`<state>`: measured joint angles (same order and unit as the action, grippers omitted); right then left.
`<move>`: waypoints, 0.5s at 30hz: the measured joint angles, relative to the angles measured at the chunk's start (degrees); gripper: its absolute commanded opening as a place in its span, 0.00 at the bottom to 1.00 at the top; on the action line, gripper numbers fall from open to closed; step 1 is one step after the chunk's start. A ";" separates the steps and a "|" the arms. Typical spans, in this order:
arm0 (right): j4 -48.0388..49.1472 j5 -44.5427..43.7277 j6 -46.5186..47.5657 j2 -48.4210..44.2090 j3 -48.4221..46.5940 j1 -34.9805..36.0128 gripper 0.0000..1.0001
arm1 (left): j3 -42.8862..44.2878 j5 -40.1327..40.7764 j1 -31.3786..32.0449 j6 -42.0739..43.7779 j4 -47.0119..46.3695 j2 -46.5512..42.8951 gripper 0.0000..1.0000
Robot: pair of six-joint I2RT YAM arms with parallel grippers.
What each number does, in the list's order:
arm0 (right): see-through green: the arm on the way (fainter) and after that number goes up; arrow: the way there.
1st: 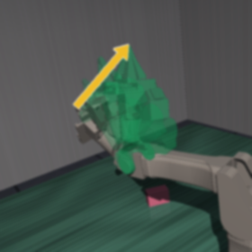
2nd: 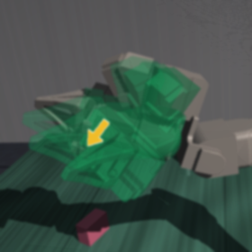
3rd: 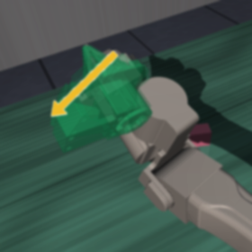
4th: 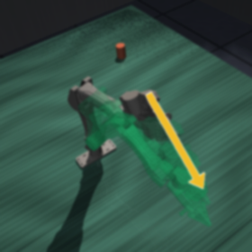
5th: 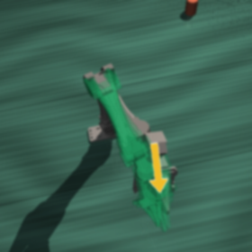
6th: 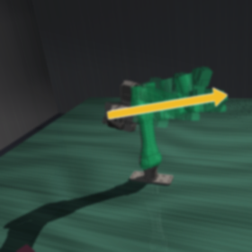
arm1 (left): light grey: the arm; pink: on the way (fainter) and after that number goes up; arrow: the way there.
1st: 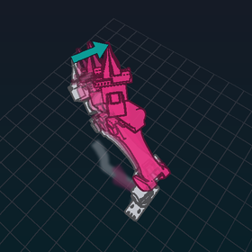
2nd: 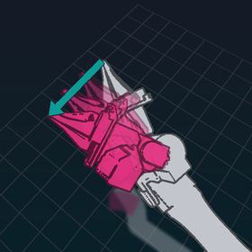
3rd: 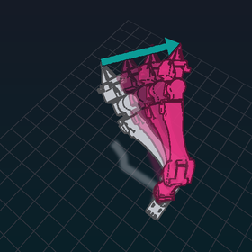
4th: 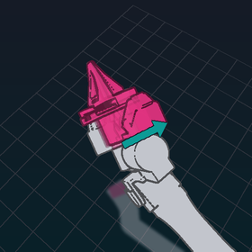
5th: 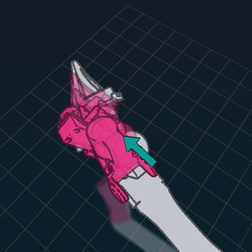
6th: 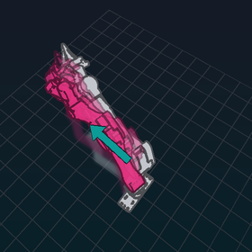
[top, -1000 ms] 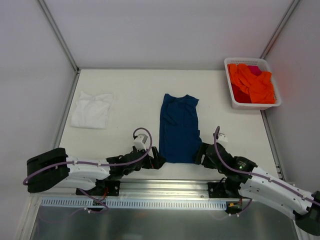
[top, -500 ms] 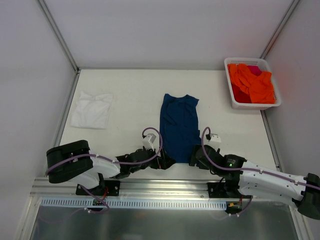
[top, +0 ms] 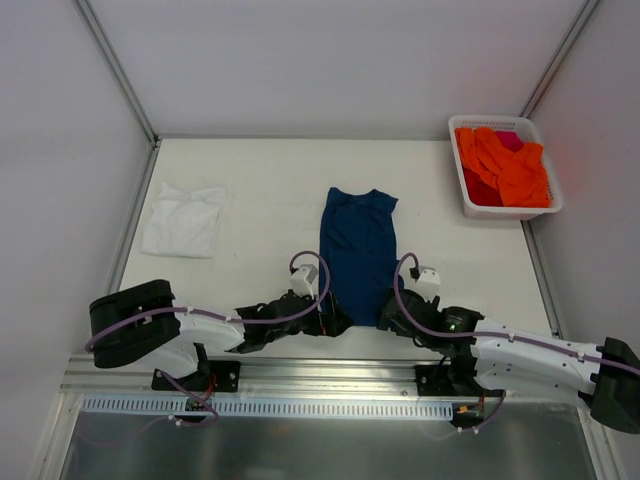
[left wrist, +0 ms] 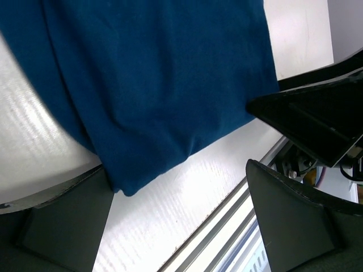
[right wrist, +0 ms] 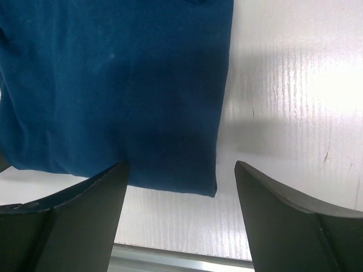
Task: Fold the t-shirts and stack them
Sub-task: Grab one side of the 2/3 rectangular tshirt with both arms
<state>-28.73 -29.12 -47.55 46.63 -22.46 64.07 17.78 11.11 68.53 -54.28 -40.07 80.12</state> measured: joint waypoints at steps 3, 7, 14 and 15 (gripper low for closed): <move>1.09 -0.02 0.02 1.62 -0.11 0.00 0.80 | 0.57 -0.11 0.00 -0.15 -1.90 2.05 0.96; 2.75 -0.04 0.02 2.91 -0.13 0.00 0.79 | 0.61 -0.15 0.00 -0.33 -3.91 3.50 0.85; 4.15 -0.26 -0.17 4.74 -0.13 0.00 0.37 | 1.75 -0.26 -0.02 0.00 -1.20 4.94 0.33; 4.28 -0.26 -0.02 5.05 -0.15 0.02 0.33 | 1.92 -0.22 0.00 -0.07 -0.37 5.35 0.28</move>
<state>-24.45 -29.39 -47.57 51.68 -22.61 64.10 19.70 10.90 68.53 -54.35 -40.45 85.47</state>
